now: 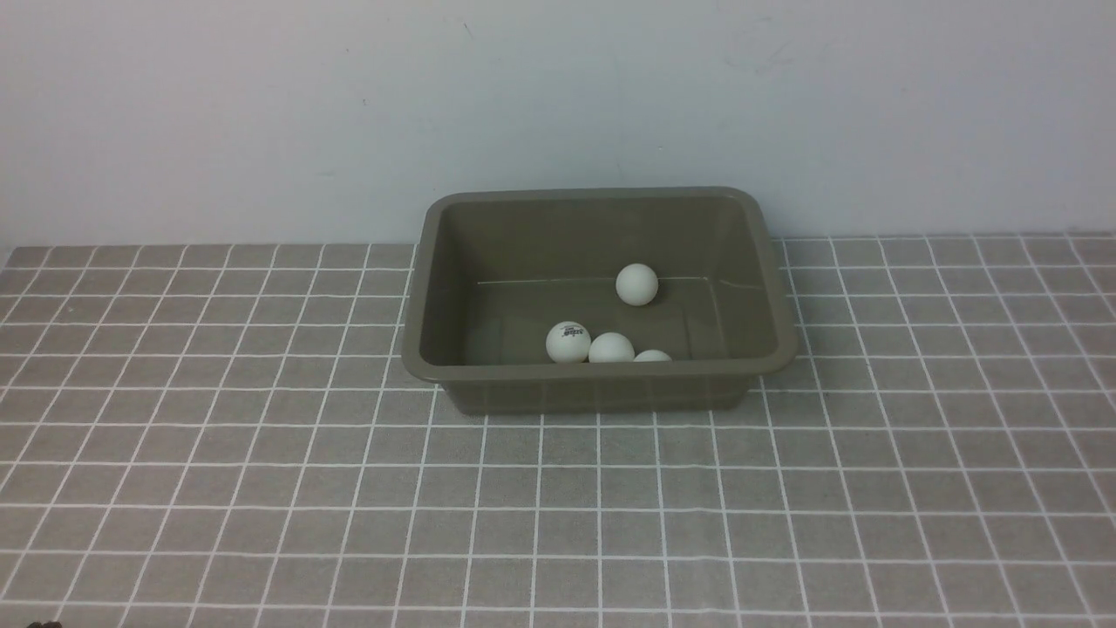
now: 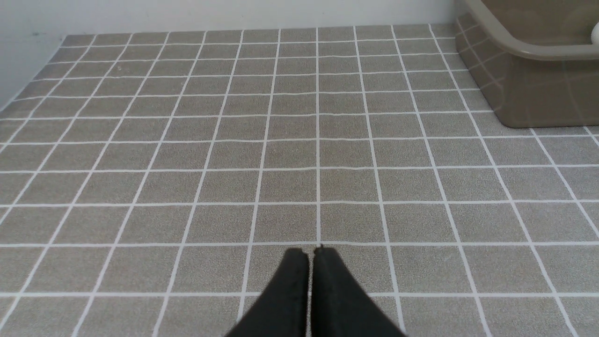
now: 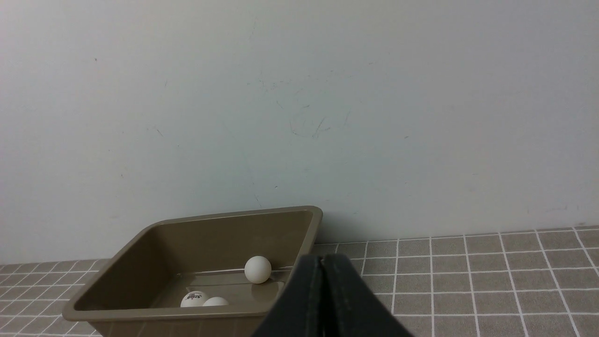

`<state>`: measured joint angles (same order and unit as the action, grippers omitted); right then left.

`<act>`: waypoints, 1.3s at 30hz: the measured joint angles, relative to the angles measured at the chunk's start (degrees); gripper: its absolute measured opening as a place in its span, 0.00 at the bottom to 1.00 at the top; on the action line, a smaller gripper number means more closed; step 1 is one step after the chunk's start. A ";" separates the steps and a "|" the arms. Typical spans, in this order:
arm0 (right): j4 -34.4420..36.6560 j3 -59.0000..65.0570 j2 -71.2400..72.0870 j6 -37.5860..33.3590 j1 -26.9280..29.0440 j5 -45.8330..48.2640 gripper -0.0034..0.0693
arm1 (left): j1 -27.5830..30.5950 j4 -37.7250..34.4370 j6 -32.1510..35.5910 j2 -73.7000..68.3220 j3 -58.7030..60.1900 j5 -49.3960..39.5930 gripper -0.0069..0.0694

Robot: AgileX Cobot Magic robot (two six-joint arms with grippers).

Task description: Put the table tennis balls into the box on the grey coffee tablecloth.

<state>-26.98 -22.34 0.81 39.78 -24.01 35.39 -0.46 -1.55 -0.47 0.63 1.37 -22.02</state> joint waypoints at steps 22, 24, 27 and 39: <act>16.55 11.56 0.00 -25.32 6.93 -18.35 0.03 | 0.00 -0.04 0.00 0.00 0.00 0.00 0.08; 16.25 14.02 0.00 -25.11 11.51 -18.24 0.03 | 0.00 -0.04 0.00 0.00 0.00 0.00 0.08; 16.03 18.72 0.00 -24.32 18.88 -17.67 0.03 | 0.00 -0.04 0.00 0.00 0.00 0.00 0.08; 16.10 23.68 -0.05 -23.97 24.31 -13.89 0.03 | 0.00 -0.04 -0.06 0.00 0.00 0.00 0.08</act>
<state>-10.88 1.34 0.76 15.81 0.30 21.50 -0.46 -1.59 -0.53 0.63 1.37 -22.02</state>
